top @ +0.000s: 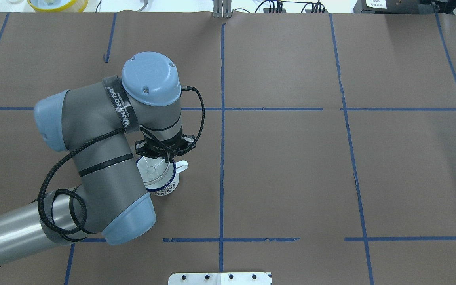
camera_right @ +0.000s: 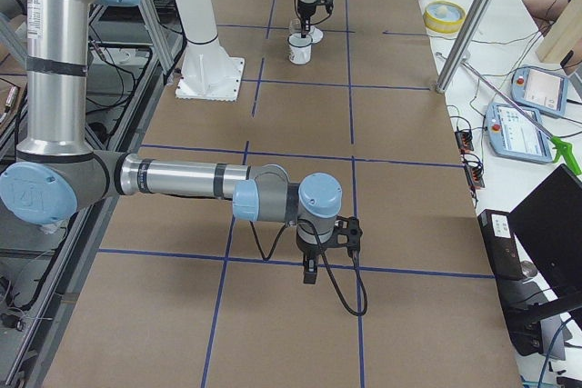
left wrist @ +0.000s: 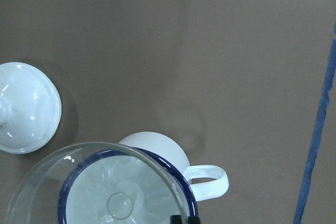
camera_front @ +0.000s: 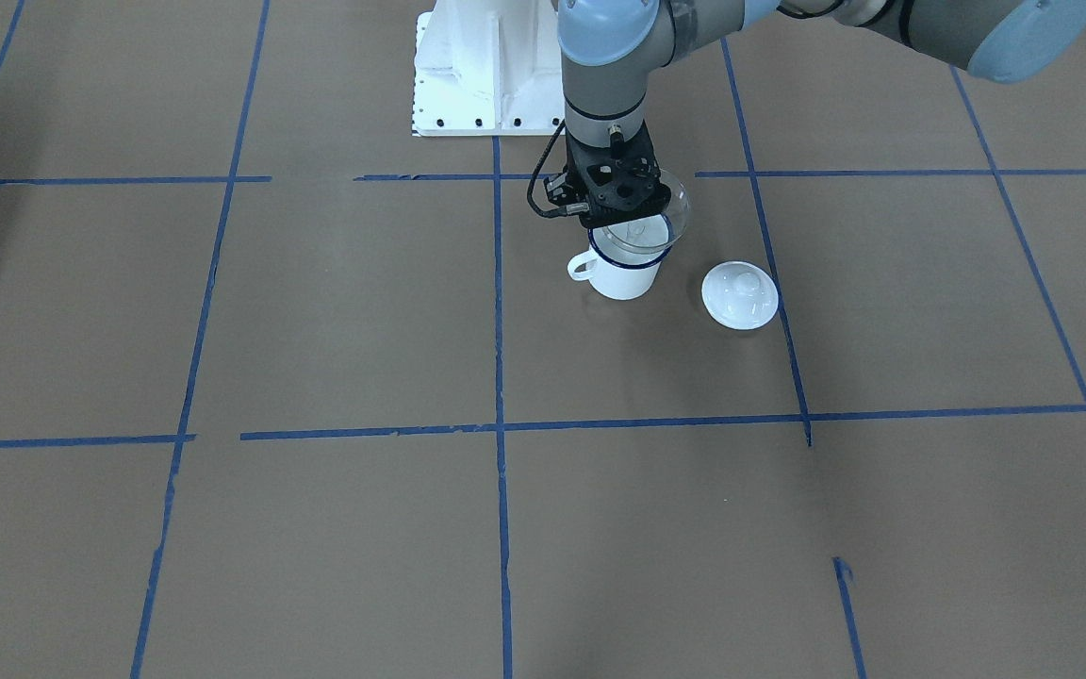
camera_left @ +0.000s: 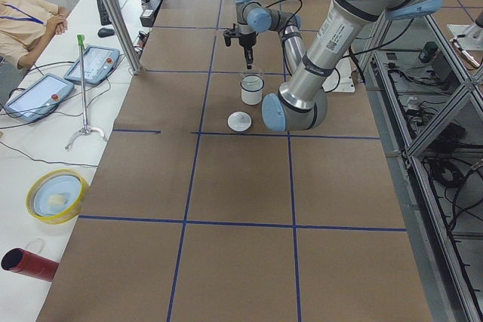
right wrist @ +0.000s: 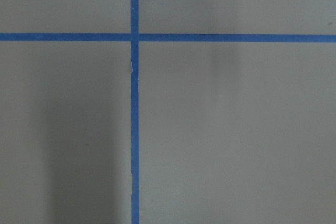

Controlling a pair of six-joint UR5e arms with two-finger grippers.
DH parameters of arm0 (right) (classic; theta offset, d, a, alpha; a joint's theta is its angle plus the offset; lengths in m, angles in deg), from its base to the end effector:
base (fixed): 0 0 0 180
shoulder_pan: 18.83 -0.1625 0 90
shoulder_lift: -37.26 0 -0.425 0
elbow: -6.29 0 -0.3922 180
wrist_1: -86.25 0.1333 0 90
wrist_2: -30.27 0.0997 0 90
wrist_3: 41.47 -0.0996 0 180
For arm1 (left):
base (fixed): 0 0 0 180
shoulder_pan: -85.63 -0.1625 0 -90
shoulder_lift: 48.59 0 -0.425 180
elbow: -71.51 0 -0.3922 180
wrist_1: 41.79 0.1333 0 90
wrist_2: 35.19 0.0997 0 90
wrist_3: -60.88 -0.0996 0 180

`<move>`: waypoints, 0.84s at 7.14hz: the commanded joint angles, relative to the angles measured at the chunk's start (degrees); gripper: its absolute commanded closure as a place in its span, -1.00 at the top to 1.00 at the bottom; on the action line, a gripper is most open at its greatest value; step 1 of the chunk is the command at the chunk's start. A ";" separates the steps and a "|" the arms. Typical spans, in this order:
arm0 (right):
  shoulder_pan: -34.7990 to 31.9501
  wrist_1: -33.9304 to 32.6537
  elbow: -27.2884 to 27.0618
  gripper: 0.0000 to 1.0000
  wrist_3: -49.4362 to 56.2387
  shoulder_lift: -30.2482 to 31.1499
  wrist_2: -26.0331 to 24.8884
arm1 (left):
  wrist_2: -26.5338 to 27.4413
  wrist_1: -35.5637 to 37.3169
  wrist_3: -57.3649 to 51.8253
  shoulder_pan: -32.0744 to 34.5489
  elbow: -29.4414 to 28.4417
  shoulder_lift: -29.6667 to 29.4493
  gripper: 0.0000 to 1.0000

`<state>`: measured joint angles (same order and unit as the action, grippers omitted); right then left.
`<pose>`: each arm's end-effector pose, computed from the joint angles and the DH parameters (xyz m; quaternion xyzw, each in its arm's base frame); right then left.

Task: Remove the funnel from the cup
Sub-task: 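Lift the funnel up out of the mug with the left gripper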

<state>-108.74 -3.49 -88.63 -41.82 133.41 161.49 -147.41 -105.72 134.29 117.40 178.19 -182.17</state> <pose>0.0670 -0.4451 0.6701 -0.0093 -0.3520 0.0051 0.9360 0.4783 -0.4087 0.1501 -0.0499 0.3386 -0.0677 0.9372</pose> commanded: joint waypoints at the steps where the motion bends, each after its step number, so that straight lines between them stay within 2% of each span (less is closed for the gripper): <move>1: 0.00 0.00 0.00 1.00 0.00 0.00 0.00 | 0.33 5.20 0.07 1.18 2.65 -3.25 -1.00; 3: 0.00 0.00 0.00 1.00 0.00 0.00 0.00 | 2.51 4.61 0.24 6.79 2.66 -3.44 -1.00; 4: 0.00 0.00 0.00 1.00 0.00 0.00 0.00 | 2.70 0.61 1.72 10.64 2.05 -3.18 -1.00; 6: 0.00 0.00 0.00 1.00 0.00 0.00 0.00 | 2.79 -15.00 11.27 14.54 -2.24 -0.56 -1.00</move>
<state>-108.74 -3.49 -88.63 -41.82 133.41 161.49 -144.79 -111.61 140.09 129.53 178.70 -184.23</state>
